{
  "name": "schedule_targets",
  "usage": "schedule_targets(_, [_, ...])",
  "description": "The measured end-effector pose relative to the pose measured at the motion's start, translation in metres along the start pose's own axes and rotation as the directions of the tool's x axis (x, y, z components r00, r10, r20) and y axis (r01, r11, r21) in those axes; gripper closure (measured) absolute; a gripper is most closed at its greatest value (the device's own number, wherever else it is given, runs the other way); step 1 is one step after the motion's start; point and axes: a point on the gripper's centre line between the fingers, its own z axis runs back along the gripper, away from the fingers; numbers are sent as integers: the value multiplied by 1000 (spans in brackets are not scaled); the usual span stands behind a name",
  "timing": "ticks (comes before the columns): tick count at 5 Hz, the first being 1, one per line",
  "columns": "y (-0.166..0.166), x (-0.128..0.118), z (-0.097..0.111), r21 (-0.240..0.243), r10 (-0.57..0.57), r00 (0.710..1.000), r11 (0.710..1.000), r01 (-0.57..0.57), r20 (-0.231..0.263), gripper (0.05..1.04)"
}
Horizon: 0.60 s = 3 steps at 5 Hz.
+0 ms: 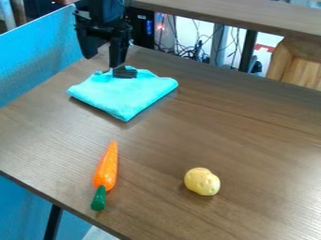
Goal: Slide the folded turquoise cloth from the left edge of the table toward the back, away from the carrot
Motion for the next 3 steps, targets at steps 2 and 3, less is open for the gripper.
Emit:
schedule_targets(2, [-23,-49,-20,-64,-44,982,997,33,-184,83])
schedule_targets(3, [-41,-61,-23,-67,-91,978,995,80,-188,83])
